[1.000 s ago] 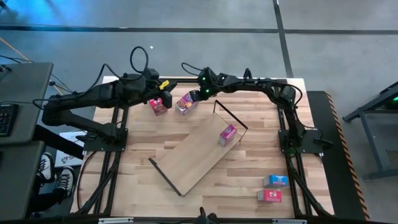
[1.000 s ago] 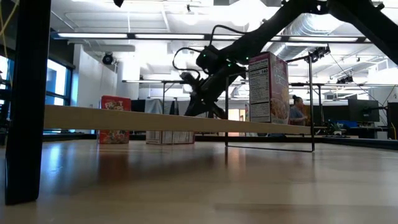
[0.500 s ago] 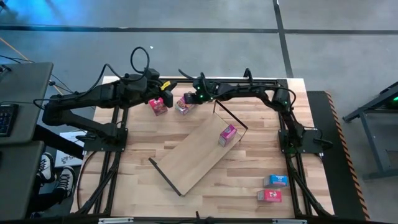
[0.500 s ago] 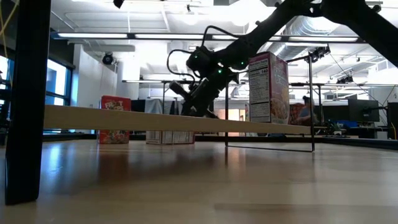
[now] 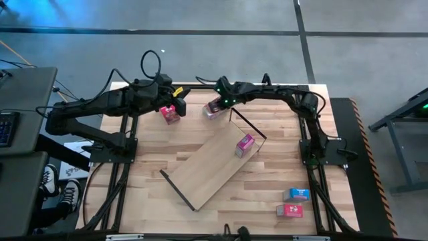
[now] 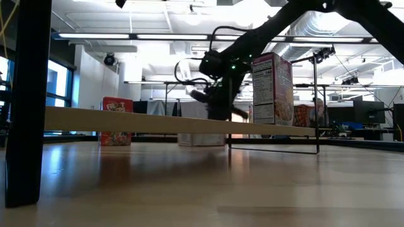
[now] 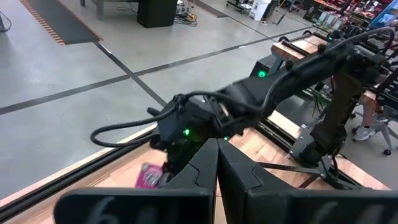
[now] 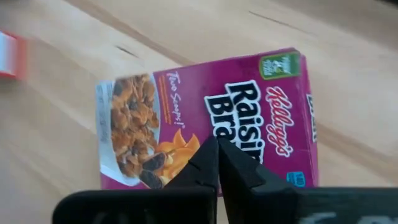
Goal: Stack cereal on shelf
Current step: Put the purple cereal box on the shelf aligned with the other purple cereal box
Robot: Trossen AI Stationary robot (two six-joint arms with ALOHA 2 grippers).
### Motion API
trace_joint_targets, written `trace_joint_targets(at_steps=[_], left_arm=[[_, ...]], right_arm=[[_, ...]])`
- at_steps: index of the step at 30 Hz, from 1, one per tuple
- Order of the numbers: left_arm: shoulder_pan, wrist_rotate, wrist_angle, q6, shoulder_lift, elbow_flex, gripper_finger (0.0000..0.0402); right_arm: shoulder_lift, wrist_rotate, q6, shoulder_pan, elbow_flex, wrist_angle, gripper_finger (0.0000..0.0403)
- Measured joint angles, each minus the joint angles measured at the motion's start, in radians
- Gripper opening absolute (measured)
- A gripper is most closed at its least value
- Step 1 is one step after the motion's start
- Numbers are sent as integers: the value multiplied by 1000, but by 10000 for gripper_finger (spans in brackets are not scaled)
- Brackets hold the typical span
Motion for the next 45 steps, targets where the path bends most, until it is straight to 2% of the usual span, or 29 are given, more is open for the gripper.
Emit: trace_joint_targets(at_steps=[4, 8, 14, 22, 27, 32, 39, 45], left_arm=[[0, 0, 0, 8, 0, 0, 0], [0, 0, 0, 22, 0, 0, 0], [0, 0, 0, 24, 0, 0, 0], [0, -7, 2, 16, 0, 0, 0], [0, -7, 10, 4, 0, 0, 0], [0, -8, 12, -12, 0, 0, 0], [0, -8, 43, -38, 19, 2, 0], [-3, -3, 83, -39, 77, 2, 0]], right_arm=[[-36, 51, -123, -36, -1, -196, 0], [-81, 115, -205, -79, -49, -303, 0], [-220, 119, -252, -169, -228, -303, 0], [-492, 54, -194, -262, -580, -195, 0], [-669, 35, -154, -267, -762, -195, 0], [-854, 1, -100, -227, -888, -243, 0], [-1088, 1, -61, -194, -938, -346, 0], [-1247, 23, -18, -197, -845, -346, 0]])
